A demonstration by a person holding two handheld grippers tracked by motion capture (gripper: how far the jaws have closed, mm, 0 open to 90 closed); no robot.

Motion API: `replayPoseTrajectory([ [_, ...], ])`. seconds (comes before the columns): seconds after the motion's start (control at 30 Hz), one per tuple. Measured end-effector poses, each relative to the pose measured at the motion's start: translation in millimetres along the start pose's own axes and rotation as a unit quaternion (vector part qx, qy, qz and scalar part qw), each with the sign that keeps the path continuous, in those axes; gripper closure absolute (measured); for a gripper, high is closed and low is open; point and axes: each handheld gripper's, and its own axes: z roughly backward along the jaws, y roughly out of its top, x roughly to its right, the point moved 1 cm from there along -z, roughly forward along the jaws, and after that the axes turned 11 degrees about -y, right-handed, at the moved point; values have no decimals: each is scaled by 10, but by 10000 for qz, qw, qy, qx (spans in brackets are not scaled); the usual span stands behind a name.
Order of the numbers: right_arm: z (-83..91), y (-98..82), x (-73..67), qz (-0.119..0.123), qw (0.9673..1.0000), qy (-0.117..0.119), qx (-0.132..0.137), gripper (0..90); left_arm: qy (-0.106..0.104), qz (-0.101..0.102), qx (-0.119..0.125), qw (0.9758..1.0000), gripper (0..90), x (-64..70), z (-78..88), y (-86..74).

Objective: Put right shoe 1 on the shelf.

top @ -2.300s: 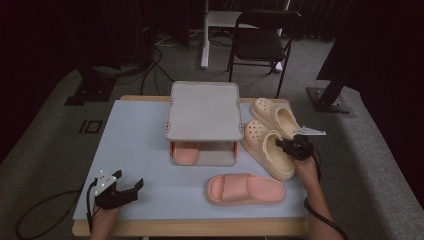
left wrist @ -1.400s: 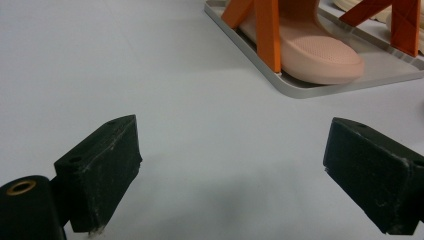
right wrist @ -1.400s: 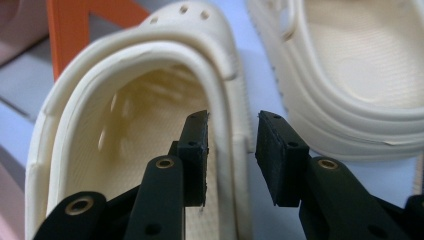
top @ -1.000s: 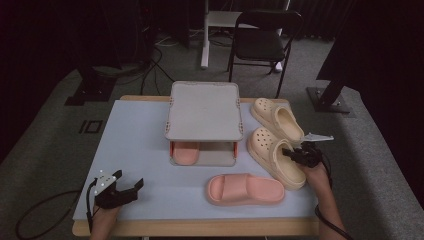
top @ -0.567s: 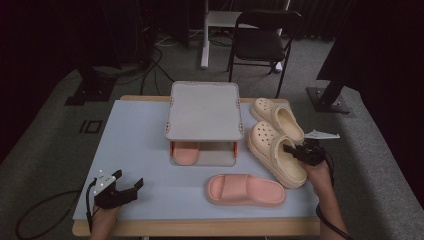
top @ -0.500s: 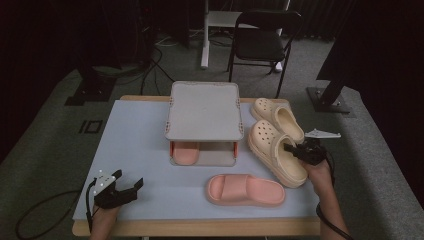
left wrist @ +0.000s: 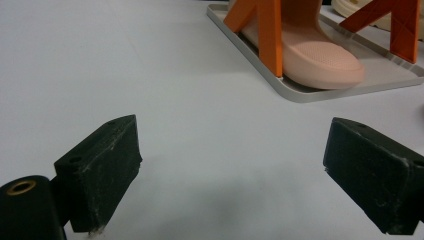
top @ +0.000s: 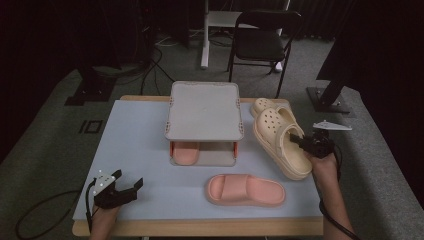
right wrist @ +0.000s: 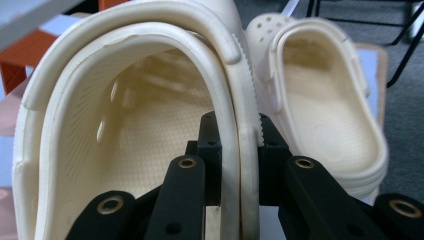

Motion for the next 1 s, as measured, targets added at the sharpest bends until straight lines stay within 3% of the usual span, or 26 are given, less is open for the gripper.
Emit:
replayPoseTrajectory([
  [0.47,175,362,-49,-320,9988,-279,241,779,2,-43,25,10000,82,-1,-1,4],
  [0.83,229,605,-194,-470,9977,-211,433,779,-16,-65,50,10000,82,10,3,5],
  [1.0,230,718,-314,-399,9977,-203,518,778,-32,-60,53,10000,82,8,6,-2],
])
